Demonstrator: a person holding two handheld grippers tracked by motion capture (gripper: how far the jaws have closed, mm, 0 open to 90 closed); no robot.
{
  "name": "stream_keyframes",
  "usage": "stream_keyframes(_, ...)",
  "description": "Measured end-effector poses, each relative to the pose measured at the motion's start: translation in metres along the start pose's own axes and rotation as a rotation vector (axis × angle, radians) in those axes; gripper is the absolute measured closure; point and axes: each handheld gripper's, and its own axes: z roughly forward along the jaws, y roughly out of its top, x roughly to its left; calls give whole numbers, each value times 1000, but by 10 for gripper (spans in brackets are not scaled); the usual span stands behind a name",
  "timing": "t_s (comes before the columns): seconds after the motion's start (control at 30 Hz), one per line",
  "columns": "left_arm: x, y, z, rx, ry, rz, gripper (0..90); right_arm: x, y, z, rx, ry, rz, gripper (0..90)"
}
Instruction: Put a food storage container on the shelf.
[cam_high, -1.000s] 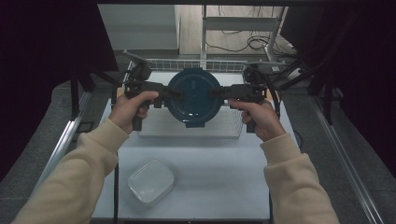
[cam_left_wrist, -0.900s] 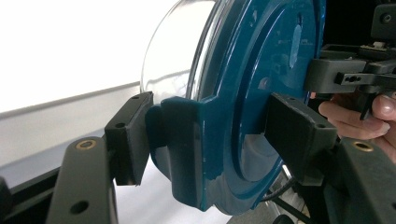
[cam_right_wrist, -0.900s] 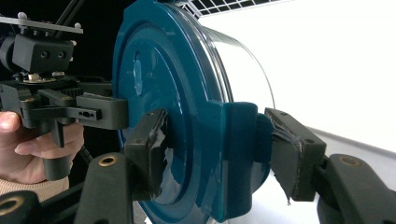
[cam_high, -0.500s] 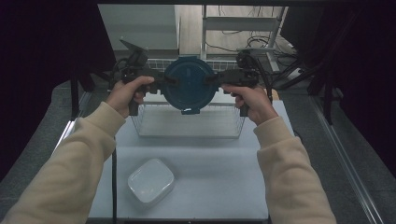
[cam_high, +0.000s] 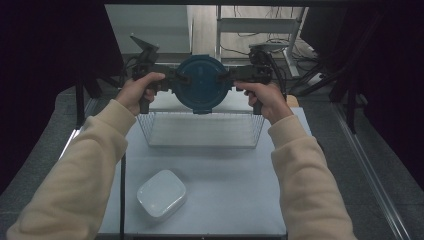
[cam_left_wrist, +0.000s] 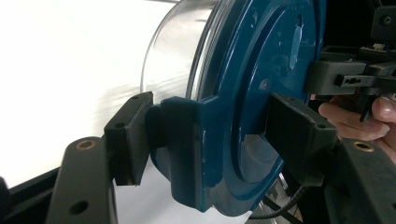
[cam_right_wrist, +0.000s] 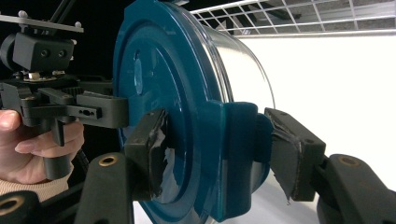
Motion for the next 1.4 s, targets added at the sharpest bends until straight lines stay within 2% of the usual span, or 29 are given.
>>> stream_keyframes(0.3,17,8,15,16,-1,-38,338,-19,5,15,8,0,35,413)
stream_keyframes(0.4,23,11,19,2,-18,-70,338,-24,6,17,-3,-1,52,415)
stream_keyframes(0.43,23,12,20,-3,-17,-75,337,-25,7,17,-7,-2,68,416)
stream_keyframes(0.57,25,15,23,-13,-22,-87,337,-29,7,18,-14,-3,78,416)
stream_keyframes(0.77,36,21,30,-32,-39,-160,332,-38,10,23,-21,6,137,407)
stream_keyframes(0.87,41,22,34,-44,-46,-178,329,-42,11,26,-25,11,156,401)
stream_keyframes(0.97,42,23,36,-44,-38,-183,327,-49,10,28,-31,28,193,399)
stream_keyframes(1.07,45,23,38,-51,-47,-201,326,-53,10,30,-36,35,218,394)
stream_keyframes(1.23,45,22,39,-65,-40,-191,323,-60,9,33,-32,59,247,389)
stream_keyframes(1.37,46,21,39,-76,-47,-175,319,-60,7,34,-45,58,240,377)
stream_keyframes(1.4,45,20,39,-81,-35,-161,314,-59,6,34,-50,53,229,366)
